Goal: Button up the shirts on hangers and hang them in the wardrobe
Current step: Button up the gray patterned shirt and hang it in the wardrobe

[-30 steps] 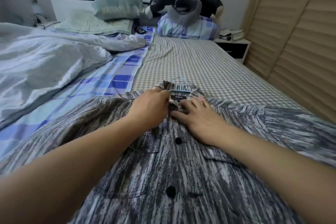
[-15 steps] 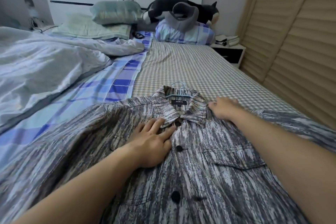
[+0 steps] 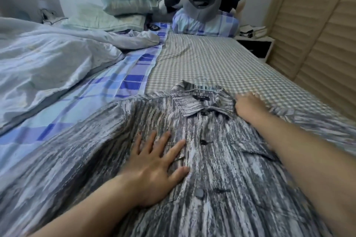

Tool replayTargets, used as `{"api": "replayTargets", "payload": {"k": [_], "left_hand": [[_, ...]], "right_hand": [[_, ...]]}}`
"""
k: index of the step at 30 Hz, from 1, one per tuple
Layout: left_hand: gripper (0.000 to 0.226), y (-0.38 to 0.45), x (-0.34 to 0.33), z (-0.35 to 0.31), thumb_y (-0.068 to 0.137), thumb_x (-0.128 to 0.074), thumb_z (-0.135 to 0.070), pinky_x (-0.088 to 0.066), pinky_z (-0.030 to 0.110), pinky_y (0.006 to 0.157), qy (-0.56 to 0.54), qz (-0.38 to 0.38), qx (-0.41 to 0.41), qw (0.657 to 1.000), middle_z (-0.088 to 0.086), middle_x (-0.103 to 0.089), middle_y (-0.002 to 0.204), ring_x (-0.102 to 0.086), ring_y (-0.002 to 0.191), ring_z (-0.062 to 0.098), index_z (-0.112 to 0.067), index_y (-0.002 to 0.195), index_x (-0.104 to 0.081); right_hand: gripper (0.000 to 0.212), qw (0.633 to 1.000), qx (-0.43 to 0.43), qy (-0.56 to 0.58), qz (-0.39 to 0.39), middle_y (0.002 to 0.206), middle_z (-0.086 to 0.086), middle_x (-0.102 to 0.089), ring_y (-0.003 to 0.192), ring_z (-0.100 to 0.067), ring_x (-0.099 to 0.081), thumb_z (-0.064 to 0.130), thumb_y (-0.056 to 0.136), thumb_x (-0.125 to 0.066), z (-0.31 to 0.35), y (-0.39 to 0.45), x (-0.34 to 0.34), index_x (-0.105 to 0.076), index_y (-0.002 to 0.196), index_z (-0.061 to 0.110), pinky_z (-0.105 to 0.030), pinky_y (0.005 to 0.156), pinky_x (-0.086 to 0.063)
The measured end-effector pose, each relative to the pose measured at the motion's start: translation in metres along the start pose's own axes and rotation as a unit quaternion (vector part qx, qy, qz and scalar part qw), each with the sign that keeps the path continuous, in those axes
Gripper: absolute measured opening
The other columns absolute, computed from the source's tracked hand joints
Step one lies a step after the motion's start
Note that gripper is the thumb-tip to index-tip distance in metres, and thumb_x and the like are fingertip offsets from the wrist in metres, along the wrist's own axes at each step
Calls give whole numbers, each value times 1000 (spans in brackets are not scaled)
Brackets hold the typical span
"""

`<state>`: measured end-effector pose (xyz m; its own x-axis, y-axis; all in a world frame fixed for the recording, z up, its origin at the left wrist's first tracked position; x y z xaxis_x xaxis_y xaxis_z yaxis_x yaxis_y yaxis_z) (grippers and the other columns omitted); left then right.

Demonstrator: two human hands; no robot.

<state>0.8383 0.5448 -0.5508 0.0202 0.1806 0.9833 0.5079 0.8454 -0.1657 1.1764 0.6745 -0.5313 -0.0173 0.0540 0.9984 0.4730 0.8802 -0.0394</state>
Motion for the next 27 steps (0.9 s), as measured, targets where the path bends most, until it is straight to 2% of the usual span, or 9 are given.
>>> {"api": "replayTargets", "payload": {"k": [2,5,9,16,19,21,22,24,27], "left_hand": [[69,3,-2,1,84,4,-87,19,55,120,-2,12,-3,1000,-9,29,165,31,151,25,-62,142,31],[72,0,1,1,83,5,-88,16,56,121,1,10,0,1000,-6,23,167,27,152,26,-60,146,26],[82,-7,4,-2,85,-1,-86,13,49,124,-9,-22,68,997,3,16,170,18,156,24,-48,156,17],[73,-46,-4,-15,101,-9,-66,9,43,126,-59,-1,110,992,-2,16,169,17,156,20,-30,163,7],[70,-49,1,-19,104,-14,-59,-2,45,127,-55,4,134,989,2,5,171,5,158,22,-24,164,-3],[58,-55,16,-33,106,-26,-47,-31,46,119,-47,-25,152,987,11,-28,165,-31,150,28,-18,155,-37],[44,-58,28,-43,105,-34,-38,-46,43,101,-54,-71,148,985,13,-52,149,-53,130,29,-17,136,-57],[22,-64,56,-77,100,-48,-23,-48,28,70,-98,-180,118,972,5,-71,111,-61,86,19,-18,105,-69],[26,-55,80,-140,100,-56,-16,-47,22,95,-156,-272,-22,949,-4,-65,124,-60,106,11,-21,122,-68]], "right_hand": [[59,1000,20,-3,-8,158,-18,-30,145,-41,-26,9,97,-45,14,-27,26,-31,154,20,-55,117,-30],[46,982,141,81,-93,151,-11,-41,139,-33,-37,22,103,-45,46,-101,69,-41,149,13,-49,118,-33],[51,949,303,78,-38,156,3,-36,148,-21,-27,42,104,-37,68,-214,66,-36,153,25,-46,125,-19],[68,974,189,-12,128,167,9,19,154,-18,17,65,99,-4,-85,-250,-11,14,158,37,-50,126,4],[61,975,192,48,99,167,13,8,155,-15,9,54,107,-13,-95,-256,-9,3,161,31,-41,126,6],[55,977,175,107,54,165,16,-2,156,-14,2,44,109,-21,-94,-266,-5,-8,161,31,-36,121,8],[52,975,160,147,38,163,19,-6,156,-13,-2,40,109,-25,-95,-271,-6,-14,160,32,-34,120,7],[48,966,132,223,14,162,20,-16,155,-12,-9,34,110,-33,-99,-277,-8,-27,158,33,-36,123,0],[45,955,130,266,-7,161,18,-27,154,-10,-15,29,109,-39,-99,-273,-11,-37,154,32,-40,127,-10]]}}
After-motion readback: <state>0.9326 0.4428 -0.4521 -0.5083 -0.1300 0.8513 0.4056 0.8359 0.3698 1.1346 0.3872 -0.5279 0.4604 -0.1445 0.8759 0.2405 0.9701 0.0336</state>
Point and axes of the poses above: each hand's wrist, its own y-axis towards the middle knuckle, its own x-axis out of the back of the hand, z = x × y, the point moved 5 cm from there along y, towards the middle knuckle
